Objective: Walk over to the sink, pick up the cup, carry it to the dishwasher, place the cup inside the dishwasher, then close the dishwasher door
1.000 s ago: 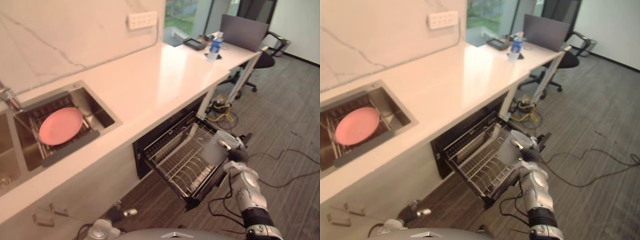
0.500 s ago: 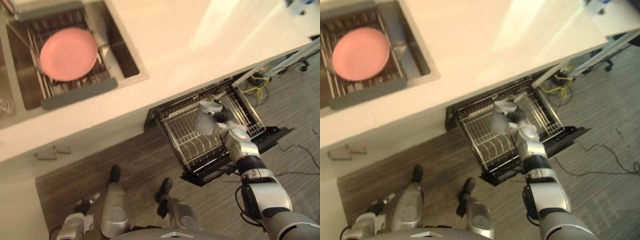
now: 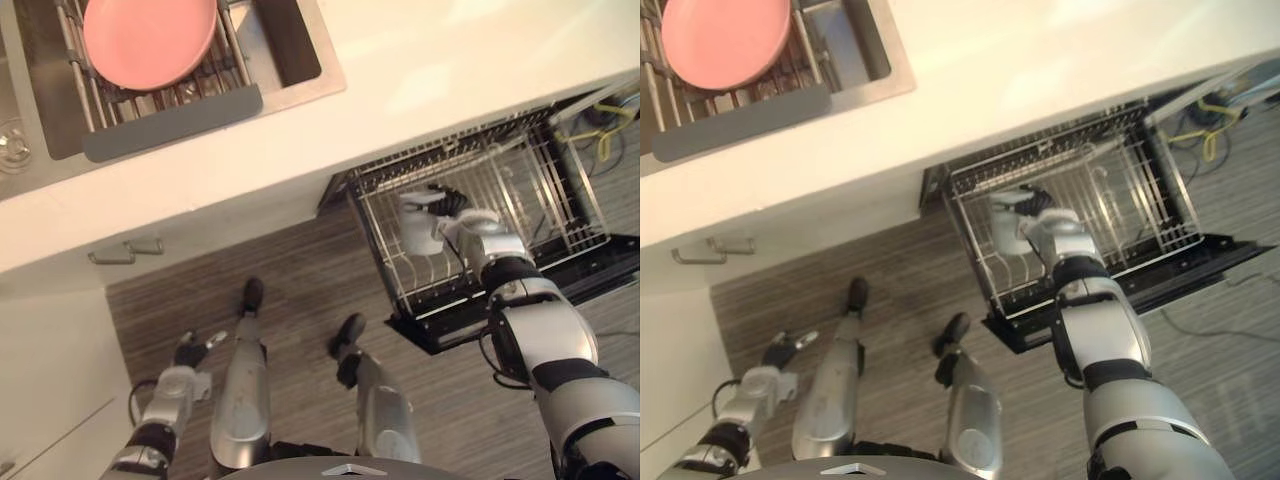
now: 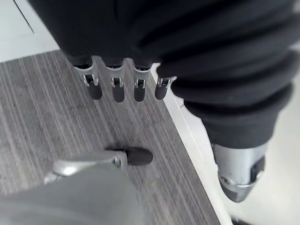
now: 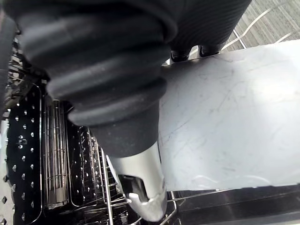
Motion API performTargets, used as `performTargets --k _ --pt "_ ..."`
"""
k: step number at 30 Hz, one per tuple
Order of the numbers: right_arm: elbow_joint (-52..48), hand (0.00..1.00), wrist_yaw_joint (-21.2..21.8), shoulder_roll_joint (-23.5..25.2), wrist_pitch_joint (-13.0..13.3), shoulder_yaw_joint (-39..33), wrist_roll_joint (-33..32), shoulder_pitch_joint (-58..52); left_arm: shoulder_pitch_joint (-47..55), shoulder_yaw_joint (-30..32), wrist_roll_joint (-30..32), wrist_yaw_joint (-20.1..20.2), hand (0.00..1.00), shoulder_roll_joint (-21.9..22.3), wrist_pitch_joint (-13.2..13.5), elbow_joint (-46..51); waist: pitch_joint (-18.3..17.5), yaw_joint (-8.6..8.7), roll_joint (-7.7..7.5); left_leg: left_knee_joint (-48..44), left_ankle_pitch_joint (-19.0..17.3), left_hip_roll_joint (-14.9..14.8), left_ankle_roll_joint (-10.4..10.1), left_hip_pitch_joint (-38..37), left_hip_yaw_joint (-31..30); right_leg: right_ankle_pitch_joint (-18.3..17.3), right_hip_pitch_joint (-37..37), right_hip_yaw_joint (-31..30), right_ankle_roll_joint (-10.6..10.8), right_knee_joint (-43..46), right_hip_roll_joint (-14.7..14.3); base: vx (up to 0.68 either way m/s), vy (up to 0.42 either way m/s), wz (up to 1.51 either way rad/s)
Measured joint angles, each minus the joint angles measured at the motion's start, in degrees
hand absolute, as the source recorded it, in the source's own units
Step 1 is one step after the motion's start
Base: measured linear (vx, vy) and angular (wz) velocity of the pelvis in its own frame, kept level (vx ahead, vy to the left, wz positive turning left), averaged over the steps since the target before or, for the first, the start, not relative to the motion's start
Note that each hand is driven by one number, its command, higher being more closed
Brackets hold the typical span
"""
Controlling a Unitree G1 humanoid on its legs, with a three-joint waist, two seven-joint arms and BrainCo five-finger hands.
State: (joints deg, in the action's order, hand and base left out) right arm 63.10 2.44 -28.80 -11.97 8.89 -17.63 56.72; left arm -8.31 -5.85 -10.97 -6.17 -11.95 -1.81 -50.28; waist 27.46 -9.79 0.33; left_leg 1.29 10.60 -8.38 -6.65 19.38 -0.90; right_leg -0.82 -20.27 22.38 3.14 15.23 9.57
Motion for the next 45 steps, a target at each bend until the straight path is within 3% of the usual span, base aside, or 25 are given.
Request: performTargets --k 4,8,13,14,17,21,25,32,38,41,43,45 --pt "1.01 1.00 -0.06 -0.09 -1.65 0.14 5.94 2.71 -2.24 -3.67 -0.04 5.71 0.00 1.08 -0.95 -0.50 0.87 -0.41 2.12 0.02 0.67 0.09 -0.24 1.59 0.48 -0.41 -2.95 -1.08 -0.16 1.94 0.39 -0.02 -0.038 -0.05" --pt "0.80 1.00 0.00 -1.61 -2.34 2.91 7.88 5.57 -3.60 -7.07 0.04 6.77 0.00 0.95 -1.67 -0.59 1.04 -0.52 3.59 0.02 0.83 0.08 -0.18 2.10 0.74 -0.43 -3.86 -1.40 -0.19 2.38 0.45 -0.01 -0.043 -0.04" --pt "0.73 1.00 0.99 -3.42 -2.11 6.72 9.48 8.30 -5.55 -9.93 -0.02 6.80 0.00 0.77 -3.09 -0.44 1.07 -0.58 3.84 0.01 1.16 0.02 -0.16 3.48 0.55 -0.44 -5.44 -1.36 -0.25 2.85 0.47 -0.01 -0.046 0.01" --pt "0.72 0.00 1.64 -3.50 -1.57 6.77 11.39 9.00 -5.96 -10.25 -0.02 6.79 0.00 0.77 -3.25 -0.44 1.07 -0.59 3.84 0.01 1.30 0.03 -0.17 3.83 0.53 -0.44 -5.84 -1.37 -0.26 3.01 0.51 0.01 -0.045 0.01" --pt "-0.89 0.00 3.78 -3.96 0.96 9.25 16.12 9.42 -6.24 -10.93 -0.04 6.77 0.00 1.06 -3.34 -0.12 1.06 -0.60 3.88 -0.10 1.36 0.04 -0.24 3.74 0.48 -0.46 -5.73 -1.36 -0.31 3.11 0.52 0.02 -0.047 0.01" --pt "-1.71 0.00 4.61 -5.42 1.82 11.66 16.57 10.01 -6.69 -11.97 -0.10 6.82 0.00 1.25 -4.09 -0.06 1.01 -0.58 3.96 -0.19 1.52 0.03 -0.36 3.78 0.02 -0.60 -5.64 -1.14 -0.47 3.50 0.52 0.00 -0.045 0.04" --pt "-1.69 0.00 4.38 -5.59 1.39 12.87 13.47 9.90 -6.72 -12.15 -0.14 6.80 0.00 1.36 -4.38 -0.20 0.88 -0.32 4.17 -0.17 1.77 -0.07 -0.25 3.67 -0.31 -0.82 -5.63 -1.01 -0.68 4.17 0.52 -0.02 -0.051 0.03" --pt "-2.06 0.00 2.38 -5.41 -0.98 10.32 13.60 7.01 -6.56 -10.96 -0.12 6.78 0.00 1.80 -4.86 -0.93 0.87 -0.27 4.19 -0.11 1.65 -0.08 0.24 1.54 0.40 -1.28 -4.30 -1.59 -0.70 5.28 0.72 0.00 -0.038 -0.02" --pt "-12.79 0.00 -0.58 -5.20 -1.91 4.35 15.46 -2.81 -2.76 -6.26 0.00 6.64 0.00 1.65 -6.68 0.12 0.76 1.54 3.87 -0.14 -0.12 -0.57 0.60 -5.73 3.80 -1.83 2.01 -3.52 0.10 3.64 0.02 0.03 -0.021 -0.20" --pt "-26.45 0.00 -4.35 -3.34 -1.13 -3.15 15.77 -17.08 3.20 -4.15 -1.42 4.69 0.00 1.67 -2.93 5.08 -0.50 2.88 1.98 -0.28 -1.76 -0.74 0.77 -10.67 5.96 -1.58 7.16 -4.42 0.40 1.46 -0.43 0.10 0.010 -0.19" --pt "-34.44 0.00 -7.34 1.41 -1.01 -7.62 15.61 -29.43 7.85 -3.69 -1.54 1.86 0.00 1.94 -1.86 7.67 -5.68 4.48 -0.72 -1.19 -3.55 -0.65 0.69 -11.60 6.80 -1.97 8.73 -4.62 0.92 0.25 -0.39 0.15 0.029 -0.10" --pt "-40.30 0.00 -11.39 6.04 -0.97 -11.25 14.53 -39.55 10.58 -2.32 -3.45 -0.95 0.00 3.06 -2.00 8.56 -8.56 5.76 -2.41 -2.04 -5.09 -0.40 0.58 -14.20 7.52 -2.33 12.19 -4.71 1.48 -1.02 -0.27 0.20 0.035 -0.06"
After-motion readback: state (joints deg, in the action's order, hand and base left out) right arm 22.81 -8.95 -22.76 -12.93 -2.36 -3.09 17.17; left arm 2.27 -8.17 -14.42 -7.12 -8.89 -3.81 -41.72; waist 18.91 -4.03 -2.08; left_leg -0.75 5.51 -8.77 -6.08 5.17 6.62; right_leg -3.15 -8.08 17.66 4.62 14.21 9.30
